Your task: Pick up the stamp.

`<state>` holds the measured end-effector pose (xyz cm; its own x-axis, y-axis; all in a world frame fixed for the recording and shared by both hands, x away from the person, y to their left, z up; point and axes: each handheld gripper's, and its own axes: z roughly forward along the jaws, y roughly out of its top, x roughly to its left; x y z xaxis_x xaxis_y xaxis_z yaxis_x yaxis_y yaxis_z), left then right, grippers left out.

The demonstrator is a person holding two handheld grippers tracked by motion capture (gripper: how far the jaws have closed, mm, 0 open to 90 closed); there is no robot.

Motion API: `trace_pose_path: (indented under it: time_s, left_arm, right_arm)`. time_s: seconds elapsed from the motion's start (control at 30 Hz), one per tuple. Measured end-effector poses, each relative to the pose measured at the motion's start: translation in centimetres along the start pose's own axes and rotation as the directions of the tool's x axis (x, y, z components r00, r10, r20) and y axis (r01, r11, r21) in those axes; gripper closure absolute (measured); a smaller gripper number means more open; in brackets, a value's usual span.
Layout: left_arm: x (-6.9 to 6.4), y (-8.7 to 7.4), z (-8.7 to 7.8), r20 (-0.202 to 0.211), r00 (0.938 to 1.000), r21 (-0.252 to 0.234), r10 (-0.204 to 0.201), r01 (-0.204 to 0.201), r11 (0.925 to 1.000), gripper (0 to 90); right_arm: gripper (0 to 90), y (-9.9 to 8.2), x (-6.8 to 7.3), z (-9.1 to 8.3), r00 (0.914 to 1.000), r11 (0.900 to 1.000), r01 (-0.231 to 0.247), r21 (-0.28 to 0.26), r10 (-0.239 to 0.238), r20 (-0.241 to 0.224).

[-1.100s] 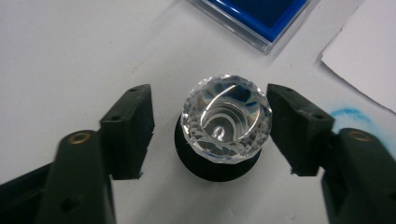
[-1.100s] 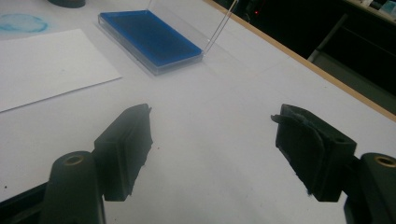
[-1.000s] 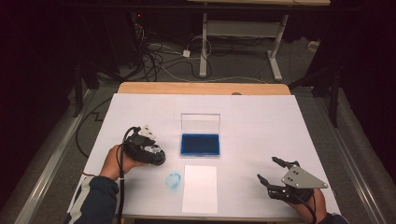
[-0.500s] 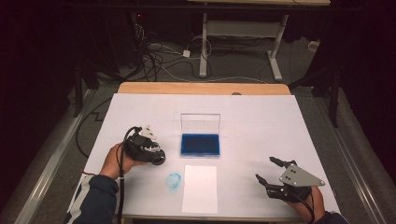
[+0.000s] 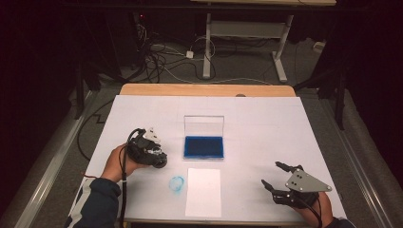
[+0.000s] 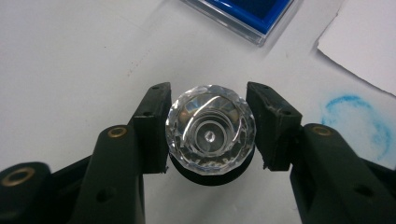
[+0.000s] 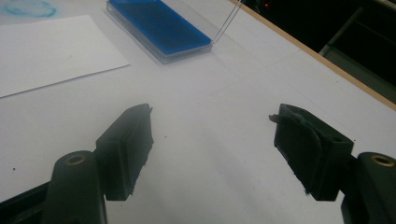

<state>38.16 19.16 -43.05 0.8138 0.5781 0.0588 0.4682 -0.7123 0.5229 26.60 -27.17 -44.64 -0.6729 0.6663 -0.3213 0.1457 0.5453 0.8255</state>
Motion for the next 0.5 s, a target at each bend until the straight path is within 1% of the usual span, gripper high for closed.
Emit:
trace_pose_path:
  time_s: [0.03,0.13,0.2,0.23,0.33,0.4,0.47,0.5]
  left_arm:
    - [-0.02,-0.04,-0.11,-0.002,1.0,-0.002,-0.001,0.001,1.0,52.3]
    - [0.01,-0.19,-0.71,-0.012,0.9999,-0.007,-0.008,0.008,0.9999,52.8]
    - [0.04,-0.27,-0.94,-0.006,0.9999,-0.01,-0.01,0.01,0.9999,52.9]
    - [0.05,-0.28,-0.93,-0.007,0.9999,-0.007,-0.012,0.012,0.9999,52.9]
    - [0.11,-0.28,-0.64,-0.003,1.0,0.023,-0.007,0.007,0.9997,52.7]
    - [0.19,-0.3,-0.67,0.002,0.9999,0.016,-0.011,0.011,0.9998,52.9]
    - [0.14,-0.28,-0.67,0.001,1.0,0.02,-0.003,0.003,0.9998,53.1]
    - [0.16,-0.28,-0.66,0.002,1.0,0.019,-0.006,0.006,0.9998,53.2]
  right_arm:
    - [28.2,0.02,0.0,-0.03,1.0,1.0,0.002,-0.001,-0.002,0.0]
    - [28.4,0.05,0.02,0.01,0.9999,1.0,0.009,0.001,-0.009,-0.006]
    - [28.4,0.03,0.04,0.11,0.9999,0.9999,0.009,0.007,-0.009,-0.013]
    - [28.4,0.02,0.04,0.15,0.9998,0.9999,0.009,0.009,-0.009,-0.016]
    - [28.5,0.03,0.0,0.21,0.9998,0.9999,0.007,0.009,-0.007,-0.019]
    - [28.9,0.04,-0.02,0.22,0.9997,1.0,0.005,0.007,-0.005,-0.022]
    - [29.4,0.05,-0.02,0.23,0.9997,1.0,0.004,0.007,-0.004,-0.024]
    - [29.7,0.07,-0.01,0.22,0.9997,1.0,0.004,0.007,-0.004,-0.024]
